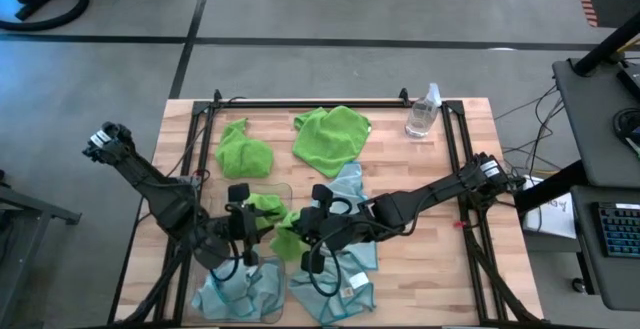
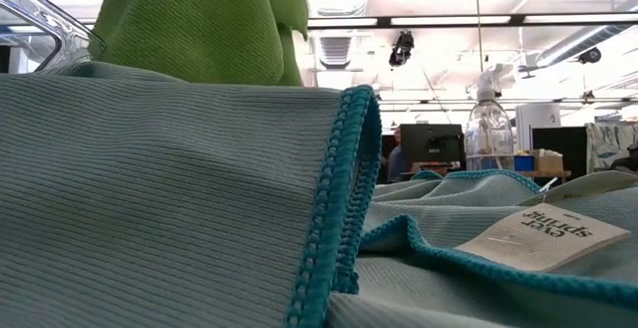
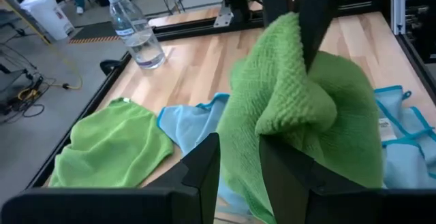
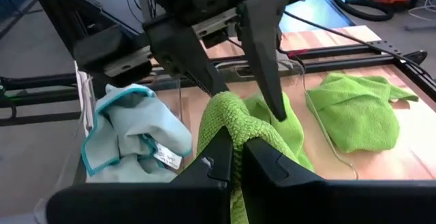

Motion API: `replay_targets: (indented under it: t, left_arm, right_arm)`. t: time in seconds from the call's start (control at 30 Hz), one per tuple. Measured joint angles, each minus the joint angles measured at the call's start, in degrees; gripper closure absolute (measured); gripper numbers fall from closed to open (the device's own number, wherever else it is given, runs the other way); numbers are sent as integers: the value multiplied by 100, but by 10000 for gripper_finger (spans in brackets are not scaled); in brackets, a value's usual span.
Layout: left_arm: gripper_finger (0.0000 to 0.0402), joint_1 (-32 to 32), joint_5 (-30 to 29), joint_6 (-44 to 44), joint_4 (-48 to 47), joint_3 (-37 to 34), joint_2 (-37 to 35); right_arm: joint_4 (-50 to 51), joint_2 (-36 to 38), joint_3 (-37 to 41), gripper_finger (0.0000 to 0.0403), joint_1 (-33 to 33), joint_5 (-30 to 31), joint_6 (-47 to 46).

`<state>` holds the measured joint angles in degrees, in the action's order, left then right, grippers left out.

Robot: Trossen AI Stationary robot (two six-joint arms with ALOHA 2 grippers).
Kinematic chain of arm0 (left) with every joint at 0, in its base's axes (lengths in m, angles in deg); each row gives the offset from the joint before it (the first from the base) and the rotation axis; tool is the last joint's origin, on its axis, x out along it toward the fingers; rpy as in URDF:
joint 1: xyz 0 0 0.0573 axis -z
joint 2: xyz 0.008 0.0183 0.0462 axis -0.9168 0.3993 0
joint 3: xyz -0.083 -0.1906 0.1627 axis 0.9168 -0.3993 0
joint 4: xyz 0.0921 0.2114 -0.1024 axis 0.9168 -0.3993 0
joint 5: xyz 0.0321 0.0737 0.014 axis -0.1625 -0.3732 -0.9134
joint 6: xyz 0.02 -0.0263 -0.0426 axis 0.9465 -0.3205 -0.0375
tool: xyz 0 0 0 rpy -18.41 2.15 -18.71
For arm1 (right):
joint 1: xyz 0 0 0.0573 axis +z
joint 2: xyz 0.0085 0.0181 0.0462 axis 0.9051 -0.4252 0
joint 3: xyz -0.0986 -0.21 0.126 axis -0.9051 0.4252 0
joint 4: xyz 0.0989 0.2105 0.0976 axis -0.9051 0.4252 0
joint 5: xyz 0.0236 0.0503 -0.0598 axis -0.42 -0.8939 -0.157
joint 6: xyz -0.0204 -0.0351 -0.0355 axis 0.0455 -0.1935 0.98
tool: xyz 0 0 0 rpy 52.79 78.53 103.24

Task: Sort microfiber towel by color & place in baskets
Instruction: Put the bottom green microfiber cloth into the top transparent bin

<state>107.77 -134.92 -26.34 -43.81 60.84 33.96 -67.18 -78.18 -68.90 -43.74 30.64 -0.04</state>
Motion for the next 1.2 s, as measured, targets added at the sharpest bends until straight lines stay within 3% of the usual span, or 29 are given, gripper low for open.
replay_targets:
  t: [0.3, 0.6, 0.83, 1.2]
  left_arm:
    - [312, -5, 1239, 467, 793, 0, 0]
    - [312, -23, 1203, 559, 815, 0, 0]
    - [312, -34, 1189, 564, 815, 0, 0]
    - [312, -34, 1118, 557, 613, 0, -54]
  right_arm:
    - [60, 0, 0, 394, -63, 44, 109]
    - [18, 0, 0, 394, -89, 43, 143]
    - [-222, 0, 2, 394, -55, -450, 151]
    - [-83, 0, 4, 394, -2, -557, 151]
